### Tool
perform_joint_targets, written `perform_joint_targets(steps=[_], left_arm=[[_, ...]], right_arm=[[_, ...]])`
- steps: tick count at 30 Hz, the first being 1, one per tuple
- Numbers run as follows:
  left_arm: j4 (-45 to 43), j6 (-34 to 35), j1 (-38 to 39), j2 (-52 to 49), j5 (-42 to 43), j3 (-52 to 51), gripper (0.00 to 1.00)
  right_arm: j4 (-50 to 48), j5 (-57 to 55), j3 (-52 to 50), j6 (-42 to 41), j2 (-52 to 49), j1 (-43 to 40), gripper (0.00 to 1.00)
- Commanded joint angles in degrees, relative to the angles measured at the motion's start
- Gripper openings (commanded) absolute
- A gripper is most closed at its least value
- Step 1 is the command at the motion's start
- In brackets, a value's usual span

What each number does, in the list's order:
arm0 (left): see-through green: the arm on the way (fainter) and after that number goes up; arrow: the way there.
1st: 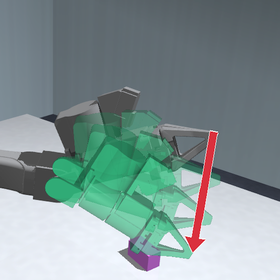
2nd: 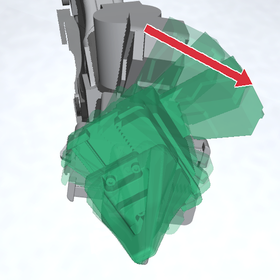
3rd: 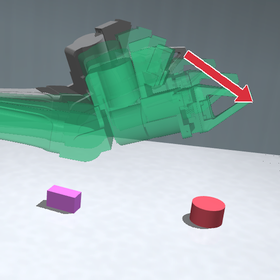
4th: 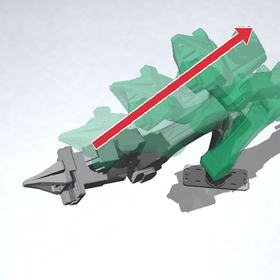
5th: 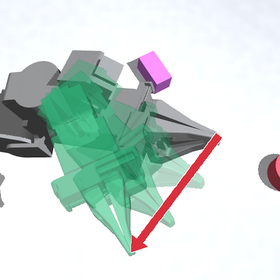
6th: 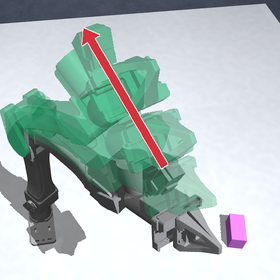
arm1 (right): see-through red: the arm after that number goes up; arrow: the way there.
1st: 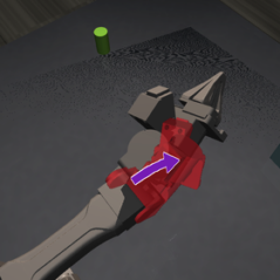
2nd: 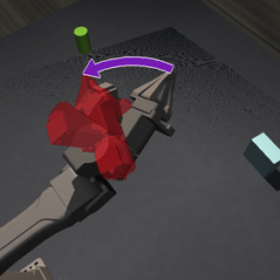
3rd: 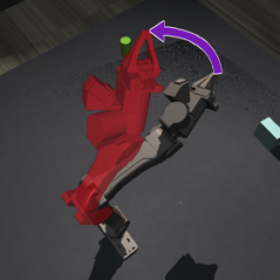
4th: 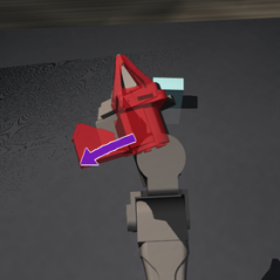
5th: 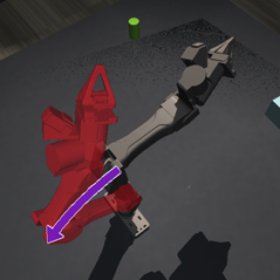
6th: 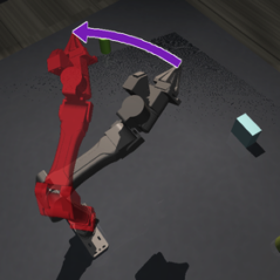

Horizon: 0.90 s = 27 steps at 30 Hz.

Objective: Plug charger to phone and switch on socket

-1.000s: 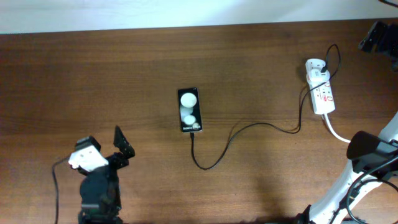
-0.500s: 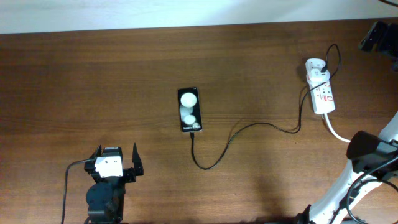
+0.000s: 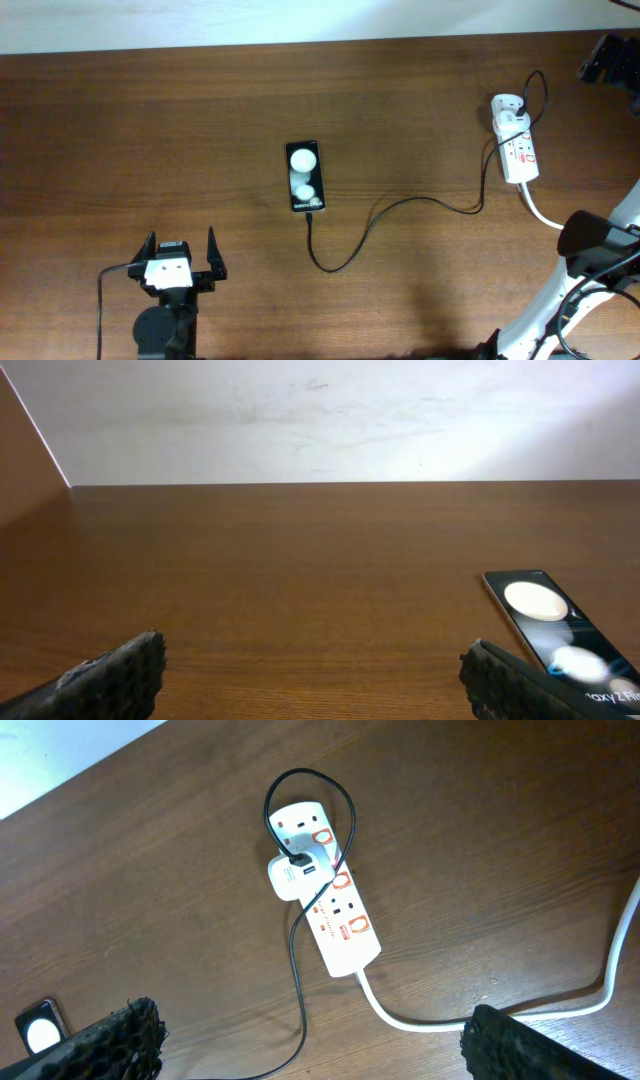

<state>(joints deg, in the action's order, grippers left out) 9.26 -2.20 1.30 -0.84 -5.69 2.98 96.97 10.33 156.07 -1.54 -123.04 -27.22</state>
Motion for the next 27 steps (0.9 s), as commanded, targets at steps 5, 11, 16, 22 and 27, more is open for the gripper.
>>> perform_joint_targets(steps=[5,11,16,22,27], left_arm=[[0.1,-0.9,-0.5,0.5,0.8,-0.3,0.99],[0.1,-0.9,-0.5,0.5,0.8,-0.3,0.99],[0.1,-0.9,-0.5,0.5,0.8,-0.3,0.99],[0.1,-0.9,-0.5,0.5,0.8,-0.3,0.99],[0.0,-0.9,-0.5,0.5,0.8,-0.3,0.99]], right_arm=[[0.3,-0.5,0.7,-0.5,0.9,0.2,0.99],[0.3,-0.5,0.7,-0.5,0.9,0.2,0.99],[0.3,-0.5,0.7,-0.5,0.9,0.2,0.99],[-4.0,2.4,-4.2,-2.7,2.2,0.3,0.99],[-25.6,9.0,-40.1,-3.7,17.1,3.5,0.99]])
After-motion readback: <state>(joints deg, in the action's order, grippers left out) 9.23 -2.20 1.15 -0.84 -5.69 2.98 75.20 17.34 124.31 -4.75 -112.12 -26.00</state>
